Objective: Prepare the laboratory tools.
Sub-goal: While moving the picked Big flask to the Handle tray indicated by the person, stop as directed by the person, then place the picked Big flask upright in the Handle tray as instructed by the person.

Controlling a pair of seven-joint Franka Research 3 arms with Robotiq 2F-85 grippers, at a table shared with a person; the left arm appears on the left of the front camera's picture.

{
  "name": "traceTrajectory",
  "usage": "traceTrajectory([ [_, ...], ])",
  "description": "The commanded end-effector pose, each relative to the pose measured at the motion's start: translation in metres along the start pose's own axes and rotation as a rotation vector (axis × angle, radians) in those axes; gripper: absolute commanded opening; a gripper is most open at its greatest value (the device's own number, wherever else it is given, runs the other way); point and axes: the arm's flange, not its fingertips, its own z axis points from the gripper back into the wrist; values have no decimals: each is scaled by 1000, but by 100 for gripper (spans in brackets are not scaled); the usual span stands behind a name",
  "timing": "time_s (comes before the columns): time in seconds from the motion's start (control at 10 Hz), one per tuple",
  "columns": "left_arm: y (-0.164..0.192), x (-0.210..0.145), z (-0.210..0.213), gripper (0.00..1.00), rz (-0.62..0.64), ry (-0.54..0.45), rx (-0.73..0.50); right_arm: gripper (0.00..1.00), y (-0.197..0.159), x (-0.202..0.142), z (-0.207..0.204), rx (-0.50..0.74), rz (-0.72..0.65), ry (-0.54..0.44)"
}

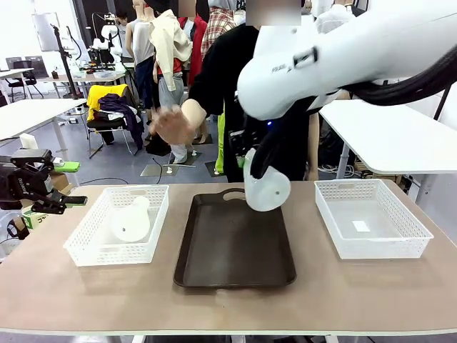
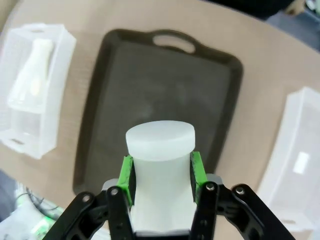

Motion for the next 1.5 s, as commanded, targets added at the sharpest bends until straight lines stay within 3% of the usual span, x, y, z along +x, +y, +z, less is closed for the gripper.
traceTrajectory([
  [0.0, -2, 0, 1, 100, 2, -5, -7, 0, 8, 14, -19, -14, 17, -4],
  [0.3, -2, 0, 1, 100, 2, -5, -7, 0, 19, 9, -51, 24, 10, 51],
  [1.4, -2, 0, 1, 100, 2, -5, -7, 0, 17, 4, -58, 21, 28, 67],
])
